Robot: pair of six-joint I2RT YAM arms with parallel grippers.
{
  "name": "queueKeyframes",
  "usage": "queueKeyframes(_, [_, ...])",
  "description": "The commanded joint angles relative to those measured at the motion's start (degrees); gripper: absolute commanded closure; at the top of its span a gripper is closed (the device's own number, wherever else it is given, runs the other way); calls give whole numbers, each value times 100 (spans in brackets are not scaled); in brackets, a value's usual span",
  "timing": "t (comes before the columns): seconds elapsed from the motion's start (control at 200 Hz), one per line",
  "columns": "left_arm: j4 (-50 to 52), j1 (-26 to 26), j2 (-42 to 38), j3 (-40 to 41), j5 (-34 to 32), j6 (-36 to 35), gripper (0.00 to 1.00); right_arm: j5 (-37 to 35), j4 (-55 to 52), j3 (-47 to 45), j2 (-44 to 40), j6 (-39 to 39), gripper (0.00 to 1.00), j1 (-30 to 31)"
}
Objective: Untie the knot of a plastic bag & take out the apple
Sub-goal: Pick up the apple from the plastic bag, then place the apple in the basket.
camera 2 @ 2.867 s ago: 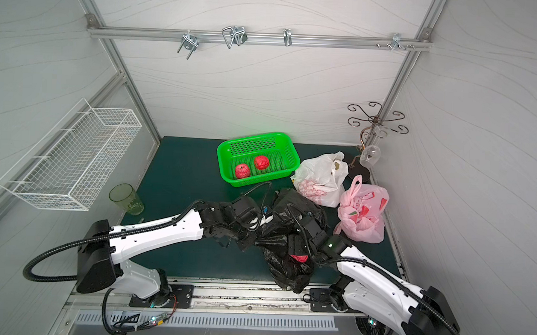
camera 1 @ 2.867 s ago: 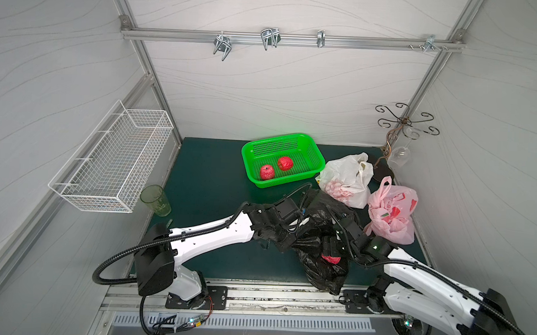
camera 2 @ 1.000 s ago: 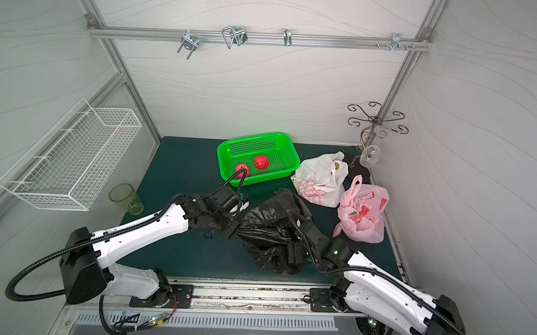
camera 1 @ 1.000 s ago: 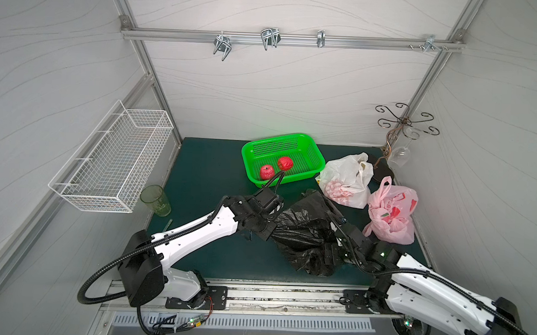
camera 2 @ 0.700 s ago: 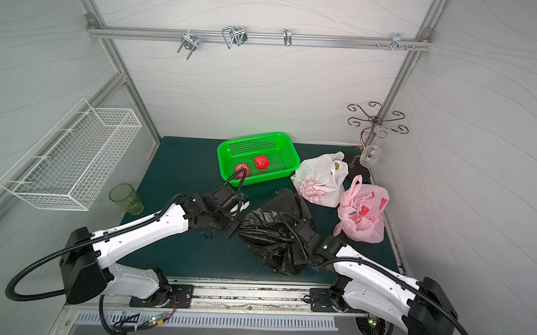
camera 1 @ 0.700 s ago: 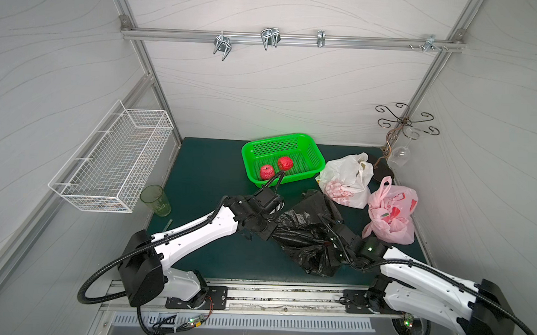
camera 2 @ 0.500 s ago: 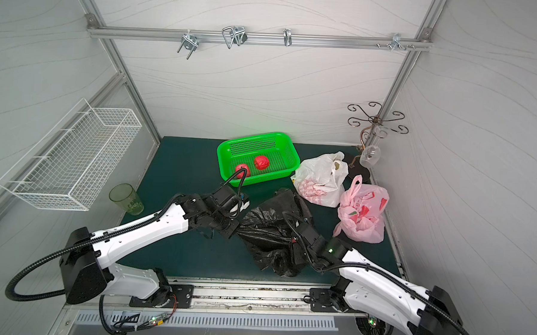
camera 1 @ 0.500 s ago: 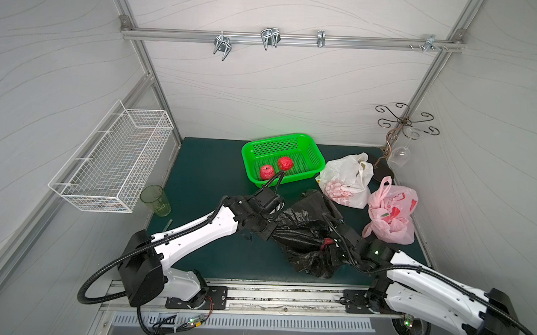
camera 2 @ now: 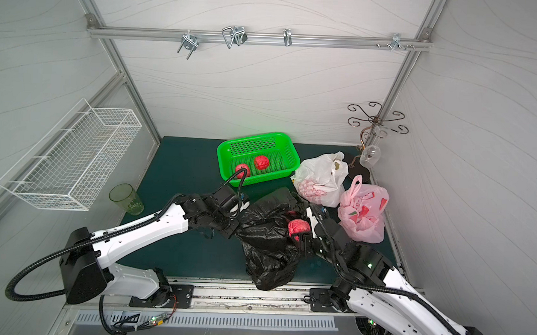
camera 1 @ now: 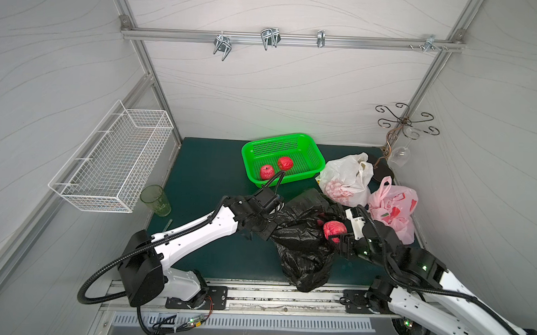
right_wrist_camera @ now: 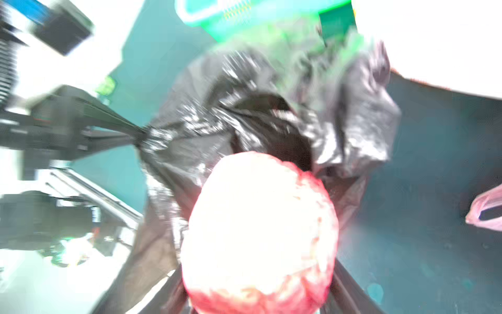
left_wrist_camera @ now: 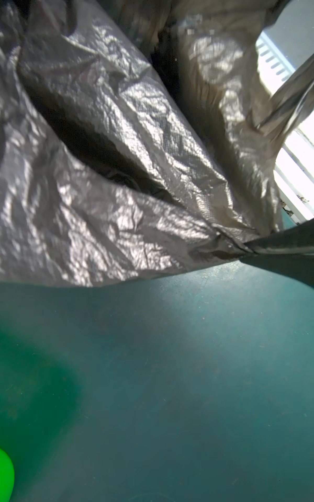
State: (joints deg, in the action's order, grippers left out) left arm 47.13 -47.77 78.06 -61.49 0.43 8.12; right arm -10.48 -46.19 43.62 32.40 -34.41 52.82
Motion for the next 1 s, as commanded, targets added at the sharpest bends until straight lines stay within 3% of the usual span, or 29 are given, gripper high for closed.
queueKeyframes(0.0, [104, 6, -10, -400, -100, -175, 100, -83, -279, 298, -60, 108, 45, 35])
queueKeyframes(0.365, [1132, 132, 521, -2376, -1041, -1594, 100, -814, 68, 1822, 1207, 873, 45, -194])
queueKeyframes(0.54, [1318, 254, 813, -3155, -1219, -1847, 100, 1, 518, 2413, 2168, 1182, 46, -1050])
queueKeyframes(0.685, [828, 313, 756, -2984, -1479, -1969, 100, 376, 1285, 2664, 3015, 1194, 48, -1653])
queueKeyframes(0.83, [444, 521, 601, -2626, -1071, -1834, 100, 659, 1917, 3001, 4041, 1040, 48, -1970])
queueKeyframes(0.995, [-151, 563, 244, -1933, -711, -1642, 100, 506, 2436, 3547, 5287, 1217, 48, -2183])
